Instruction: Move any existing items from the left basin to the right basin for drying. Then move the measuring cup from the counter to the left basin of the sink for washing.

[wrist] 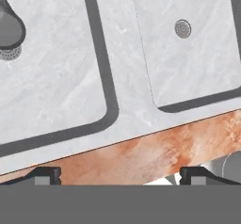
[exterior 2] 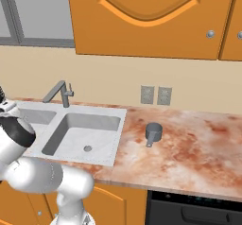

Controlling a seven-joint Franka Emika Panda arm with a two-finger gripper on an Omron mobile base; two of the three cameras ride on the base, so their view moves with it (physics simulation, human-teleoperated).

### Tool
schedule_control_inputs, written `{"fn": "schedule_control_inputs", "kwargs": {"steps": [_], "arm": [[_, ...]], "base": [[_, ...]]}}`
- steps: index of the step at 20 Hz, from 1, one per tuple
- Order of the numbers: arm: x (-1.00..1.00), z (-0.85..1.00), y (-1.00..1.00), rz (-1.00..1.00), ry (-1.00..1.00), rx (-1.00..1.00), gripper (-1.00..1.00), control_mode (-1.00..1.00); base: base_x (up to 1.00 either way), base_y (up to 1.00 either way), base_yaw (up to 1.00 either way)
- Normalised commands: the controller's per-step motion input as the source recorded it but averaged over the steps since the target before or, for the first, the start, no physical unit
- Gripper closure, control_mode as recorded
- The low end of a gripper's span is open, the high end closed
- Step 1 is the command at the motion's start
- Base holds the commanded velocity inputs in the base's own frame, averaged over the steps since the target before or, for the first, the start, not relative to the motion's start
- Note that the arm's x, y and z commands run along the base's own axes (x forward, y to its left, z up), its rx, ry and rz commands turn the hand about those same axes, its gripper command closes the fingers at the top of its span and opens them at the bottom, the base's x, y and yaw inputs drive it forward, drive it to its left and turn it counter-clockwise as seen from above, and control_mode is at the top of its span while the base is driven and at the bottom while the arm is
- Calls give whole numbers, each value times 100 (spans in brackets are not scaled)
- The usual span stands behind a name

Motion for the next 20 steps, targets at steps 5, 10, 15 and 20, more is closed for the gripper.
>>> {"fn": "schedule_control_inputs", "kwargs": {"steps": [5, 10, 15, 20], "arm": [[30, -22, 29, -6, 0, -1, -100, -100], [27, -20, 28, -5, 3, 0, -100, -100], [21, -14, 20, -5, 4, 0, -100, -100], [22, -7, 2, -7, 5, 0, -100, -100]], "base": [[0, 0, 0], [0, 0, 0], [0, 0, 0], [0, 0, 0]]}}
